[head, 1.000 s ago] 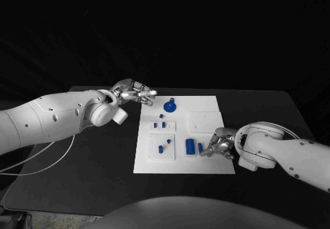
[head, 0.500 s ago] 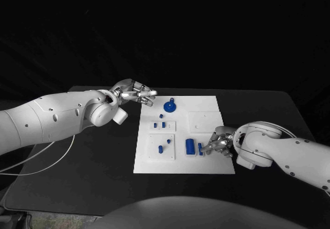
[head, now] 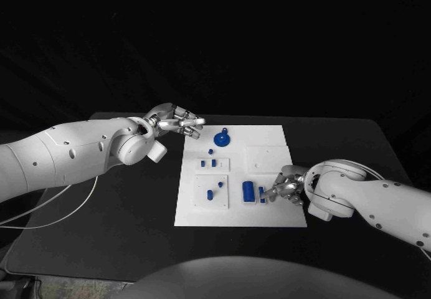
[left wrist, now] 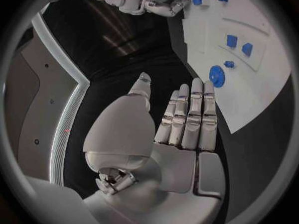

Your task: Assemble the parts on the task board

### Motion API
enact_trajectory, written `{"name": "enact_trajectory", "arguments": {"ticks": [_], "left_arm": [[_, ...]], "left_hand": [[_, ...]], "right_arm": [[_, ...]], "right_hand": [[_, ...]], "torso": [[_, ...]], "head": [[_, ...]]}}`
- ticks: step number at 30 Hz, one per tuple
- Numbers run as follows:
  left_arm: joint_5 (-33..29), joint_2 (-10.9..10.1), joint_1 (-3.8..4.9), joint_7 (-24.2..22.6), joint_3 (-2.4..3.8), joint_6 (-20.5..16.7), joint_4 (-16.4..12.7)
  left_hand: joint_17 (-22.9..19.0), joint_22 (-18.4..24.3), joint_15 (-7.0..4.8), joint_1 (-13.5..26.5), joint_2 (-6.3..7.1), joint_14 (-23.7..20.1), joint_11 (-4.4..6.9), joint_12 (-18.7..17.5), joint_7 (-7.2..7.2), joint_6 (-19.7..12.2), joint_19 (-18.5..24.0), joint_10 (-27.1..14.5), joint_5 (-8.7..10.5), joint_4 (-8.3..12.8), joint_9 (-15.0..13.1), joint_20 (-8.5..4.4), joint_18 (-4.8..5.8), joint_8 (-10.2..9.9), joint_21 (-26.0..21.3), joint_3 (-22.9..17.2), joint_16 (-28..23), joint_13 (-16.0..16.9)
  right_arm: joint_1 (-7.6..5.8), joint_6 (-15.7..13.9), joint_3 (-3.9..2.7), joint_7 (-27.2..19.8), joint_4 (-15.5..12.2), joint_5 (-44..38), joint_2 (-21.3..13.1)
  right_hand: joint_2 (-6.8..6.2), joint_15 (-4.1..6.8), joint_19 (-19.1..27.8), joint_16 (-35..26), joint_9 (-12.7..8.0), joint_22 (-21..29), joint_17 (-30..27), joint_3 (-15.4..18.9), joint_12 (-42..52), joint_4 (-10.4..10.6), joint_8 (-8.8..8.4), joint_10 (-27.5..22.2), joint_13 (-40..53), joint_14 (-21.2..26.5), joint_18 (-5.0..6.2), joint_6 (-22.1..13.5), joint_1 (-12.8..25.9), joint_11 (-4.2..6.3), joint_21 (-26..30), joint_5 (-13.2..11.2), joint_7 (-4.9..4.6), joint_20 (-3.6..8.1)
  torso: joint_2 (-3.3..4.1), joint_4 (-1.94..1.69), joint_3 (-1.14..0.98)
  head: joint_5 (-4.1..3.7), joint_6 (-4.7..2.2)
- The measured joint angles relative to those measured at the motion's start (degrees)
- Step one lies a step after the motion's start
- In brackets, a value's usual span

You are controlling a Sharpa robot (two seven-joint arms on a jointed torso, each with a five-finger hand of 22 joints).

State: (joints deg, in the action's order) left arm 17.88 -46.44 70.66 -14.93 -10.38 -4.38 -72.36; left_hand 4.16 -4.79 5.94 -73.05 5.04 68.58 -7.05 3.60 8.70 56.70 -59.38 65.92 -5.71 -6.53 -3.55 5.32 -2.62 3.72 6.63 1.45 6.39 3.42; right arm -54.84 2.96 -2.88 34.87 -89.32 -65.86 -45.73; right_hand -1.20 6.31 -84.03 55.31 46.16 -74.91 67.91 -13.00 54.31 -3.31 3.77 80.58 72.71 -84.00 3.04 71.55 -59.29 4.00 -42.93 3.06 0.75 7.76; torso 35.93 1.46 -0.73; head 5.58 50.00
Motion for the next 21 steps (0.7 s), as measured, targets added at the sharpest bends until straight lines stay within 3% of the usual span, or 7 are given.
{"name": "enact_trajectory", "arguments": {"ticks": [3, 5, 6, 11, 14, 16, 21], "left_arm": [[0.0, 0.0, 0.00, 0.0, 0.00, 0.0, 0.0], [0.0, 0.0, 0.00, 0.0, 0.00, 0.0, 0.1], [0.0, 0.0, 0.00, 0.0, 0.00, 0.0, 0.1], [-0.3, 0.0, 0.00, -0.1, -0.01, -0.1, 0.4], [-0.8, 0.1, 0.00, -0.2, -0.01, -0.4, 0.8], [-1.4, 0.2, 0.00, -0.4, 0.00, -0.7, 1.1], [-3.6, 1.1, 0.12, -0.9, 0.07, -2.0, 2.9]], "left_hand": [[0.0, 0.0, 0.00, 0.0, 0.00, 0.0, 0.00, 0.0, 0.00, 0.0, 0.0, 0.0, 0.00, 0.0, 0.0, 0.00, 0.00, 0.0, 0.0, 0.0, 0.0, 0.0], [0.0, 0.0, 0.00, 0.0, -0.30, 0.0, 0.00, 0.0, 0.00, 0.0, 0.0, 0.0, 0.00, 0.0, 0.0, 0.00, 0.00, 0.0, 0.0, 0.0, 0.0, 0.0], [0.0, 0.0, 0.00, 0.0, -0.45, 0.0, 0.00, 0.0, 0.00, 0.0, 0.0, 0.0, 0.00, 0.2, 0.0, 0.00, 0.00, 0.0, 0.0, 0.2, 0.0, 0.0], [0.0, 0.1, 0.20, 0.1, -0.53, -0.2, -0.11, 0.0, 0.00, 0.0, 0.0, -0.1, 0.00, 0.2, 0.0, 0.00, 0.00, 0.0, 0.0, 0.2, 0.0, 0.0], [-0.1, 0.0, 0.25, -0.2, -0.83, -0.5, -0.21, 0.0, 0.00, 0.0, 0.0, -0.2, 0.00, 0.6, 0.0, 0.00, 0.00, 0.0, 0.0, 0.6, 0.0, 0.0], [-0.1, 0.1, 0.41, -0.5, -1.06, -0.6, -0.15, 0.0, 0.00, 0.0, 0.3, -0.3, 0.00, 0.9, 0.0, 0.26, 0.00, 0.0, 0.0, 0.8, -0.4, 0.0], [-0.1, 0.2, 1.13, -0.8, -2.31, -2.6, -0.20, 0.0, -0.21, -0.2, 0.9, -0.8, -0.72, 2.1, 0.0, 0.94, 0.00, 0.0, 0.0, 1.3, -2.4, 0.0]], "right_arm": [[0.12, -0.4, 0.09, -0.1, 0.1, 0.2, -0.3], [0.18, -0.8, 0.09, -0.4, 0.1, 0.5, -0.6], [0.21, -1.0, 0.04, -0.5, 0.1, 0.7, -0.7], [0.30, -2.7, -1.30, -2.8, 0.9, 2.6, -1.5], [0.10, -4.5, -2.72, -6.6, 2.4, 5.0, -1.7], [-0.33, -5.8, -3.37, -9.6, 4.0, 7.0, -1.8], [-2.18, -9.4, -4.95, -19.6, 10.8, 14.5, -0.7]], "right_hand": [[-1.78, 0.00, 0.0, -0.3, 0.2, 0.0, -0.1, 0.3, 0.0, 1.6, 0.01, 0.0, 0.1, 0.0, 0.00, 0.0, 1.1, 0.00, 0.0, 0.0, 0.00, 0.00], [-4.83, 0.00, 0.0, -0.6, 0.3, 0.0, -0.3, -1.0, 0.0, 5.1, 0.01, 0.0, 0.1, 0.0, 0.00, -0.3, 1.2, 0.00, 0.4, 0.0, -0.32, 0.00], [-5.47, 0.00, 0.0, -0.8, 0.3, 0.0, -0.5, -1.0, 0.0, 5.9, 0.00, 0.0, 0.1, 0.0, 0.00, -0.6, 1.4, 0.00, 0.6, 0.0, -0.56, 0.00], [-7.41, 0.00, 0.0, -3.3, -2.7, 1.2, -2.0, 0.3, -2.6, 10.4, 0.00, -1.0, -1.1, 0.0, 0.00, -3.4, -0.1, -0.78, 3.8, 0.0, -1.57, 0.00], [-6.29, -0.33, 0.0, -6.9, -7.6, 3.4, -4.3, 1.4, -6.4, 11.0, 0.11, -2.6, -3.7, 0.6, 0.00, -4.5, -1.9, -1.13, 8.8, 0.0, -2.26, -0.21], [-4.37, -0.80, 0.0, -11.8, -9.3, 6.6, -7.3, 3.5, -10.8, 8.7, -0.01, -4.1, -6.8, 1.4, 0.87, -5.6, -2.9, -1.52, 15.9, 1.4, -2.72, -0.84], [1.75, -2.02, 0.0, -23.6, -14.0, 18.9, -15.3, 11.5, -22.1, 1.7, -0.01, -7.6, -18.8, 3.1, 0.91, -7.9, -6.9, -2.69, 31.8, 9.1, -3.74, -2.08]], "torso": [[0.00, 0.03, -0.01], [0.00, 0.04, -0.03], [-0.01, 0.04, -0.03], [-0.08, 0.04, -0.03], [-0.15, 0.04, -0.01], [-0.19, 0.04, 0.01], [-0.32, -0.04, 0.07]], "head": [[0.00, -0.05], [-0.06, -0.19], [-0.13, -0.36], [-0.62, -1.54], [-1.16, -3.20], [-1.46, -4.40], [-2.34, -8.04]]}}
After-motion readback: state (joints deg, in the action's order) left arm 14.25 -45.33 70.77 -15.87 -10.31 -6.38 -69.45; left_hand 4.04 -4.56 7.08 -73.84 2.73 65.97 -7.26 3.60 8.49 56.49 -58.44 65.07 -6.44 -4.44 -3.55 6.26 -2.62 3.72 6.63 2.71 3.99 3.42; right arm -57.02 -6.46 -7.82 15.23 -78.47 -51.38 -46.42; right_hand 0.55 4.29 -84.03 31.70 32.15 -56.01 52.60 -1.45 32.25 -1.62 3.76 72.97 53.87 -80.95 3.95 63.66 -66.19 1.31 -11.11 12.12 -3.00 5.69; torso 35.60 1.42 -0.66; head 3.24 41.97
